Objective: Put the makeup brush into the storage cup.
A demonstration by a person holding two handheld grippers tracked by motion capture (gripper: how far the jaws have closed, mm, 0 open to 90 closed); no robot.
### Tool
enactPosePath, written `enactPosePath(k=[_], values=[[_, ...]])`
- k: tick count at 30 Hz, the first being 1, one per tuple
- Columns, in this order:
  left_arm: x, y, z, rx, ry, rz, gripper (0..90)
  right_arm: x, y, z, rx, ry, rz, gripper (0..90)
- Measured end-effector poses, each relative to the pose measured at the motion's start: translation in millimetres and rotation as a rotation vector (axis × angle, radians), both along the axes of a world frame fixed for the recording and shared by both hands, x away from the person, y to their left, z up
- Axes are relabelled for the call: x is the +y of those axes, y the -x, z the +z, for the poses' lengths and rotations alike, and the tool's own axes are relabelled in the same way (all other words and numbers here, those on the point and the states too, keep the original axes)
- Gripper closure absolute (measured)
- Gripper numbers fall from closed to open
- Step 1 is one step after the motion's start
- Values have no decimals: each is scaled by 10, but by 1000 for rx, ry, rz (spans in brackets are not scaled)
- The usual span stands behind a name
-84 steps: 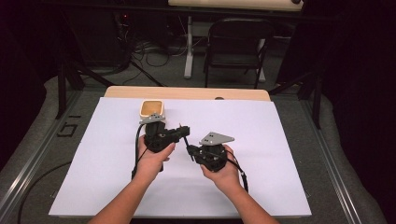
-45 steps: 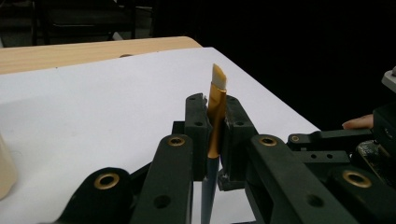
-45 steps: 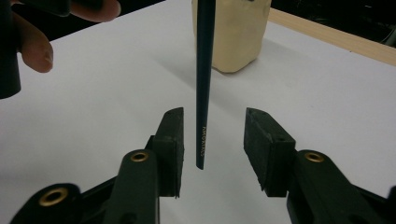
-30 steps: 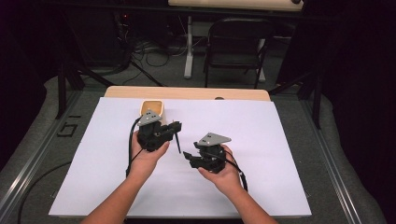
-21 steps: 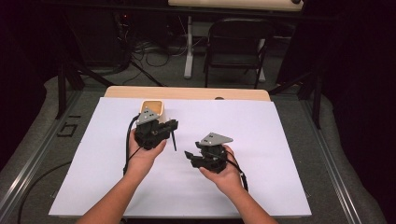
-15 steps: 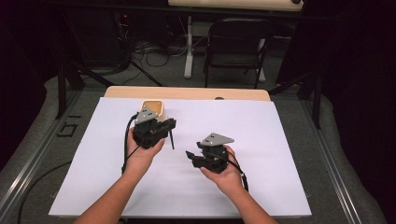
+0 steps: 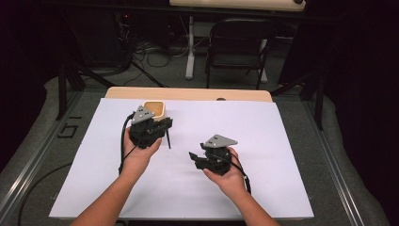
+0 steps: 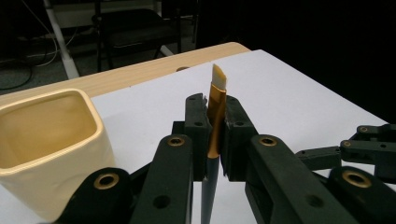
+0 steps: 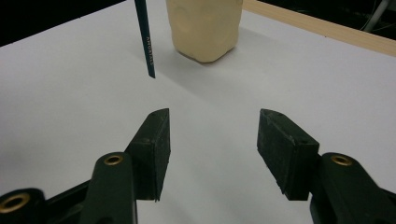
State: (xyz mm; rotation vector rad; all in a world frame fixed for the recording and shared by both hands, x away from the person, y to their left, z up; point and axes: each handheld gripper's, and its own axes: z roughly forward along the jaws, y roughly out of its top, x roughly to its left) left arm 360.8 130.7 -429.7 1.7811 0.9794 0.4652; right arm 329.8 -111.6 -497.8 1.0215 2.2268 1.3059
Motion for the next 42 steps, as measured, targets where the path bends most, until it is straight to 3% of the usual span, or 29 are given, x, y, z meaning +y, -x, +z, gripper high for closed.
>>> enactPosePath(k=[12, 26, 32, 36, 38, 42], values=[[126, -23, 54, -8, -22, 36, 835, -16, 3, -17, 2, 13, -6, 440], [308, -34, 155, -17, -15, 73, 836, -27, -5, -20, -9, 38, -18, 408], [374, -44, 211, -24, -16, 87, 835, -97, -36, -8, 15, 29, -27, 402], [404, -55, 259, -32, -21, 95, 836, -153, -36, 5, -9, 16, -24, 392], [415, -63, 278, -34, -27, 98, 835, -179, -32, 4, -10, 38, -22, 377], [431, -76, 307, -40, -32, 104, 835, -250, -26, -2, 30, 20, -27, 374]])
